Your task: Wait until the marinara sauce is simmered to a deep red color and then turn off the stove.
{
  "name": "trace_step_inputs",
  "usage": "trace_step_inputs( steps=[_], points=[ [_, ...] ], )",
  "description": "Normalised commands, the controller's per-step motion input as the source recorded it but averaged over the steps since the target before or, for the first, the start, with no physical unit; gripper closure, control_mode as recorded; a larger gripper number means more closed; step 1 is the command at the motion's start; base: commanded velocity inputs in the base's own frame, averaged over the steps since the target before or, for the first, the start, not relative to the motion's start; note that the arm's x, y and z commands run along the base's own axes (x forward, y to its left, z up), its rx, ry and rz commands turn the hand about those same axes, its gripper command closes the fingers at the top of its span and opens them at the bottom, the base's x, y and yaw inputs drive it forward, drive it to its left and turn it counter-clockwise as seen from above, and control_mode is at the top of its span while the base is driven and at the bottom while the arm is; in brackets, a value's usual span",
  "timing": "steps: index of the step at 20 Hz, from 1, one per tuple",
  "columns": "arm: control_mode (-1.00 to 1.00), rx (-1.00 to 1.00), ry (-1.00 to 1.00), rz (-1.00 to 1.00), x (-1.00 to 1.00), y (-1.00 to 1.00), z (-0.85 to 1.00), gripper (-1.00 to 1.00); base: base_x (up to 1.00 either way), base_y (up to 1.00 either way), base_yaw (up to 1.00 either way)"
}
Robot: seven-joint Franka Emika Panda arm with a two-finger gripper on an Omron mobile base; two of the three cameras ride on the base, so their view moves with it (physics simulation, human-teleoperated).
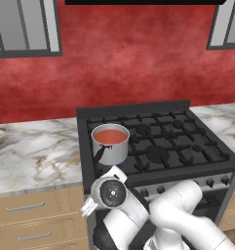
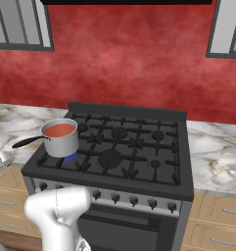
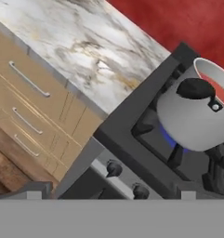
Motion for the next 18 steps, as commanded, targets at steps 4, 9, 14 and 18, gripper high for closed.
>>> trace_step_inputs(
  steps=[4,9,14,18],
  points=[
    [-1.00,-0.08,-0.16,0.08,-0.40,0.18,-0.56,-1.00,0.00,0.00,0.00],
    [-1.00,0.01,-0.22,0.03,-0.35,0.02,-0.49,-1.00,0.00,0.00,0.00],
    [-1.00,0.08,-0.28,0.00,-0.23,0.00,-0.34,-1.00,0.00,0.00,0.00],
    [-1.00,0.09,-0.23,0.00,-0.03,0.00,-0.24,-1.00,0.00,0.00,0.00]
  ],
)
